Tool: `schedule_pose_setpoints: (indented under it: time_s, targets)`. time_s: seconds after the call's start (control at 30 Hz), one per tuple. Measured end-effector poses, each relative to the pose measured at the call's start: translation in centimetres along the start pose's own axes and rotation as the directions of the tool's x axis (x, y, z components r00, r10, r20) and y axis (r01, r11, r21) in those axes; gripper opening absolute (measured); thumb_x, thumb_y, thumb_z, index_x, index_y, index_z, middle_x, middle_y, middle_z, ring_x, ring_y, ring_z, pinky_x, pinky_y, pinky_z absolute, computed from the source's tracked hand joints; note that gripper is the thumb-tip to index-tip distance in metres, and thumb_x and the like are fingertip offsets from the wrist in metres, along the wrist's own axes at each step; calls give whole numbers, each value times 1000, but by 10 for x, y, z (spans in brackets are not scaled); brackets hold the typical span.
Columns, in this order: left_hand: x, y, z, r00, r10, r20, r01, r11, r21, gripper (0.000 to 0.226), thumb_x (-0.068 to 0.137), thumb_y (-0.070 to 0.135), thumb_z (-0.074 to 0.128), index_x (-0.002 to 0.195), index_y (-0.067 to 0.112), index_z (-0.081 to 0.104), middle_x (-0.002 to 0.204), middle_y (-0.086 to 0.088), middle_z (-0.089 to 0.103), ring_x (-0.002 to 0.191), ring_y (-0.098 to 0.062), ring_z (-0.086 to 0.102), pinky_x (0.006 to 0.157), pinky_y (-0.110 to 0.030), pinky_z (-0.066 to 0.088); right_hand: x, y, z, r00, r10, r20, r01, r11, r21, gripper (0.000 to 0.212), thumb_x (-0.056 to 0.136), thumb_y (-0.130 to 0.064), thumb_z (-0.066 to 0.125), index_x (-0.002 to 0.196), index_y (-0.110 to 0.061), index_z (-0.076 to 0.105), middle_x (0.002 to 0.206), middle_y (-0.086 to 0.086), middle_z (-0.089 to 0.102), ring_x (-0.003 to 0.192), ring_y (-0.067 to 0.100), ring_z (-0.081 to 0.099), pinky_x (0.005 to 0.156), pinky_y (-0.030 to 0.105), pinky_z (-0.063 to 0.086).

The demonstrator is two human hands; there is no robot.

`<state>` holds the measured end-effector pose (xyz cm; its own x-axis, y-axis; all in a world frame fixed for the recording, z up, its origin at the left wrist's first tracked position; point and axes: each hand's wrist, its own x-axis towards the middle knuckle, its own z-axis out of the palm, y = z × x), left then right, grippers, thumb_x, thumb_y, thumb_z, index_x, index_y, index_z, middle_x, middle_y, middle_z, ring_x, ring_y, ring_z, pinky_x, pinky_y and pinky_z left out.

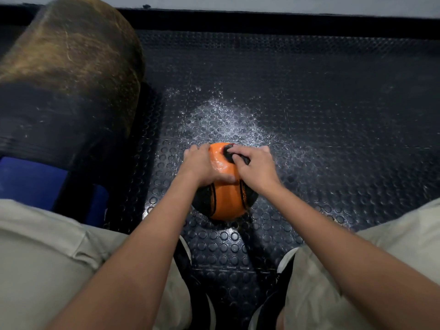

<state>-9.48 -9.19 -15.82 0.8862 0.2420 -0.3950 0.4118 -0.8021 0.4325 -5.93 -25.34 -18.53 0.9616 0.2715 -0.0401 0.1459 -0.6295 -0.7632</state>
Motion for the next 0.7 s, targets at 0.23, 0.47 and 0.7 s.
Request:
schedule_pose_setpoints:
  time_s: [0.23, 0.47, 0.7]
  targets:
    - [-2, 1, -4, 999, 15, 36, -15, 1000, -11, 128, 45, 63, 93, 153, 26, 36, 151, -7, 40, 140, -31, 38, 114, -51, 37, 3, 19, -7, 945, 309, -108, -289, 943, 167, 26, 97, -22, 61, 113, -38, 75, 115, -10, 72, 95, 15, 67, 93, 34, 57]
    - [6, 1, -12, 965, -193, 176, 214, 970, -115, 129, 40, 44, 100, 149, 52, 32, 157, -12, 27, 140, -43, 34, 111, -58, 39, -7, 2, -5, 1000, -9, -25, 8, 1000, -10, 25, 99, -26, 62, 118, -36, 74, 92, -26, 55, 106, 11, 40, 89, 23, 38]
    - [3, -3, -12, 971, -110, 211, 135, 985, -109, 124, 52, 42, 97, 153, 50, 26, 159, -14, 24, 140, -44, 35, 109, -60, 41, -3, 18, 2, 943, 297, -151, -267, 945, 187, 24, 98, -27, 60, 116, -35, 75, 109, -3, 73, 89, 17, 68, 89, 36, 59]
